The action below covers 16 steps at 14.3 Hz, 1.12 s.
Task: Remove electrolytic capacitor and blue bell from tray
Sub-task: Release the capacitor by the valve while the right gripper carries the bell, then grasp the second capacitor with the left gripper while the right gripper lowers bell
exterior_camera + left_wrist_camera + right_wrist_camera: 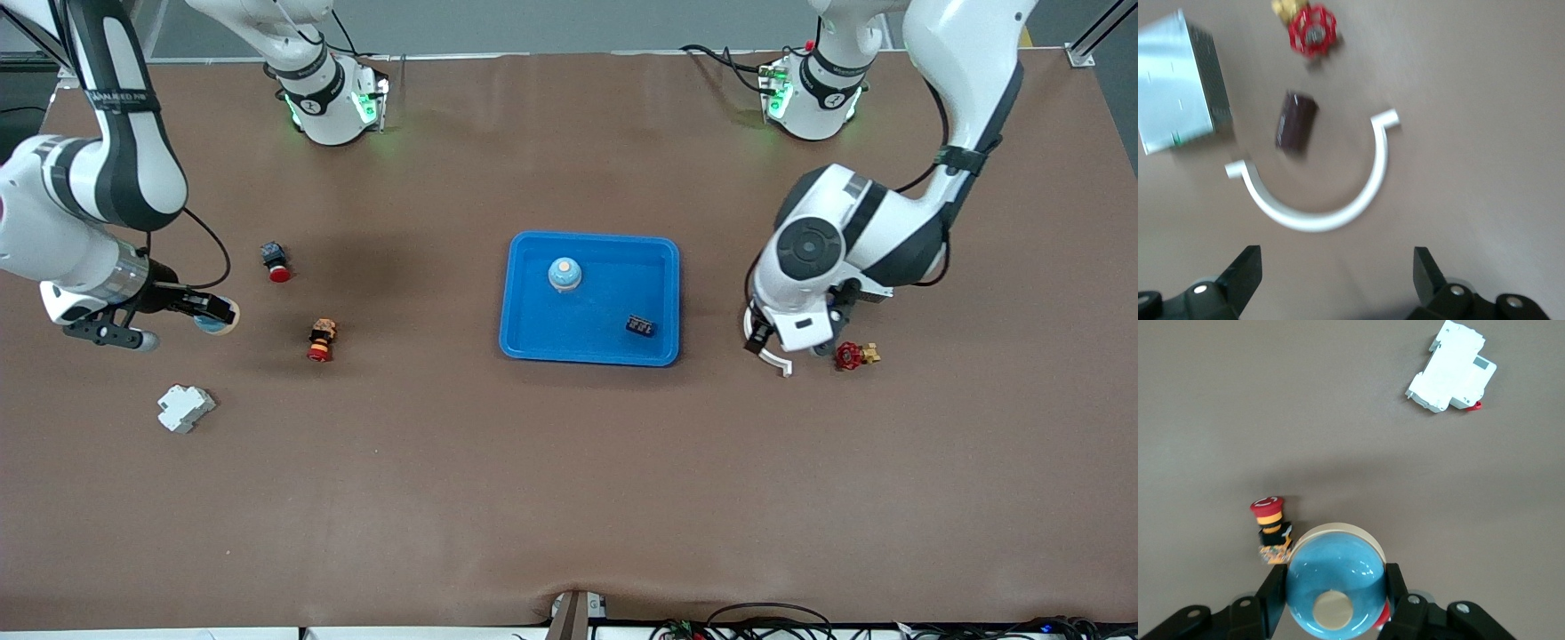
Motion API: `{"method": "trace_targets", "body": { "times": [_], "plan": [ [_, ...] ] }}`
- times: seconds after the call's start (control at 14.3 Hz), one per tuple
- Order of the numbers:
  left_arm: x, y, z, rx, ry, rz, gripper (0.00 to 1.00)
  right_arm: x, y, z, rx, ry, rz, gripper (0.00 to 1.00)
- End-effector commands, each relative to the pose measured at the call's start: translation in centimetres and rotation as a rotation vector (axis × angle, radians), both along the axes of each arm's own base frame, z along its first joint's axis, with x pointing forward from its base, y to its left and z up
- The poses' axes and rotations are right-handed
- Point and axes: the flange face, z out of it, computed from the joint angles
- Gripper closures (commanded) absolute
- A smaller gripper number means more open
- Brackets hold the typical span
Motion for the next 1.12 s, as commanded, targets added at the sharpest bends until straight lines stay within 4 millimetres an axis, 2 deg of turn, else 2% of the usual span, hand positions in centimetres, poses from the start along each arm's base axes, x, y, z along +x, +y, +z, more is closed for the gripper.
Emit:
{"method": "trace_targets", "body": {
  "times": [0.0, 0.14, 0.28, 0.42, 0.56, 0.84, 1.05],
  "plan": [
    [0.6, -4.9, -0.7, -0.042, -0.001, 0.103, 0.00, -0.9, 0.5, -2.7, 0.005, -0.023, 0.005, 1.00],
    [1.0, -7.0, -1.5, -0.061, 0.003, 0.140, 0.00, -1.4, 0.5, -5.5, -0.003, -0.027, -0.001, 1.00],
    [1.2, -7.5, -2.3, -0.078, 0.005, 0.144, 0.00, -1.9, 0.5, -8.0, -0.013, -0.039, -0.005, 1.00],
    [0.7, -9.0, -3.5, -0.107, -0.002, 0.156, 0.00, -2.1, 0.4, -9.8, -0.020, -0.050, -0.009, 1.00],
    [-0.6, -11.0, -4.7, -0.097, 0.002, 0.163, 0.05, -2.7, 0.7, -11.1, -0.032, -0.081, -0.007, 1.00],
    [-1.9, -13.0, -6.3, -0.114, 0.006, 0.172, 0.16, -3.1, 0.9, -12.4, -0.041, -0.095, -0.002, 1.00],
    [-2.6, -13.3, -7.4, -0.093, 0.007, 0.160, 0.26, -3.4, 1.0, -13.6, -0.042, -0.087, -0.002, 1.00]
  ]
}}
